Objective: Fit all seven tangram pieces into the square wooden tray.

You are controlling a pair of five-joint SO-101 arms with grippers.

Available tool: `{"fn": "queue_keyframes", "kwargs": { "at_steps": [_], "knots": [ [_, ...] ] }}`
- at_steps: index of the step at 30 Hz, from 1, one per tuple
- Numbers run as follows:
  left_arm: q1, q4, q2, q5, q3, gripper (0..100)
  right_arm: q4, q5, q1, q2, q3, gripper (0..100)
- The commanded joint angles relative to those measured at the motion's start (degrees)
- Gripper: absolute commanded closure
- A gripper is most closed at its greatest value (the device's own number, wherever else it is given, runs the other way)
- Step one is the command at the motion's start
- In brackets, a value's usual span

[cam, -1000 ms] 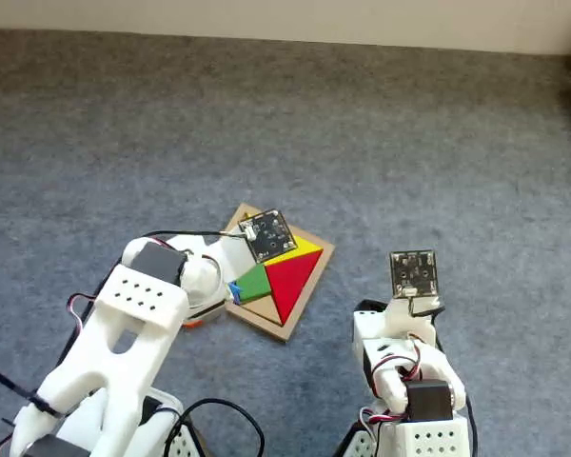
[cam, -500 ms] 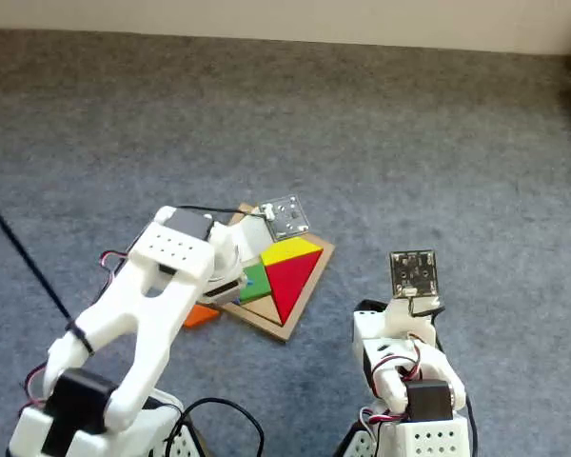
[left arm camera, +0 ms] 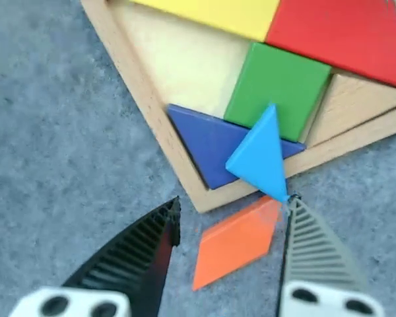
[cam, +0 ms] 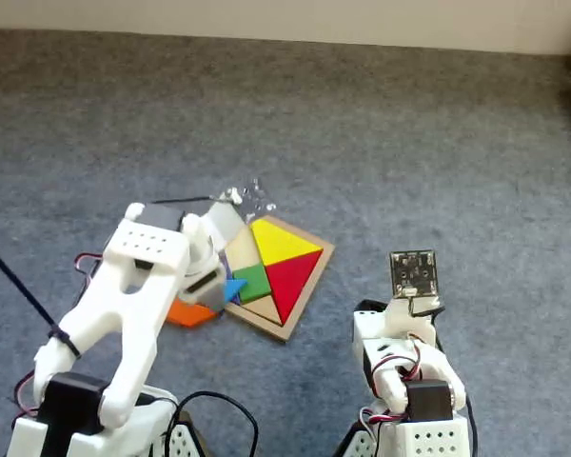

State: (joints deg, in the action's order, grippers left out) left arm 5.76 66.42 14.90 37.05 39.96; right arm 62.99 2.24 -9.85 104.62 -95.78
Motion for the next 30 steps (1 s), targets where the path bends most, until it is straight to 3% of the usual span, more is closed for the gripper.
{"fn": "queue_keyframes", "kwargs": {
  "at_steps": [1,8,17,30],
  "knots": [
    [-0.4,-3.69,2.24,-4.57,4.97,74,0.13,-0.18,0.66,0.57,-6.73,99.3],
    [-1.01,-10.81,2.24,-5.71,10.68,74,0.13,-0.18,0.66,0.57,-6.73,99.3],
    [-7.34,-16.0,2.24,-5.71,10.33,74,0.13,-0.18,0.66,0.57,-6.73,99.3],
    [-8.04,-14.51,2.77,-5.71,6.37,75,0.13,-0.18,0.66,0.57,-6.73,99.3]
  ]
}}
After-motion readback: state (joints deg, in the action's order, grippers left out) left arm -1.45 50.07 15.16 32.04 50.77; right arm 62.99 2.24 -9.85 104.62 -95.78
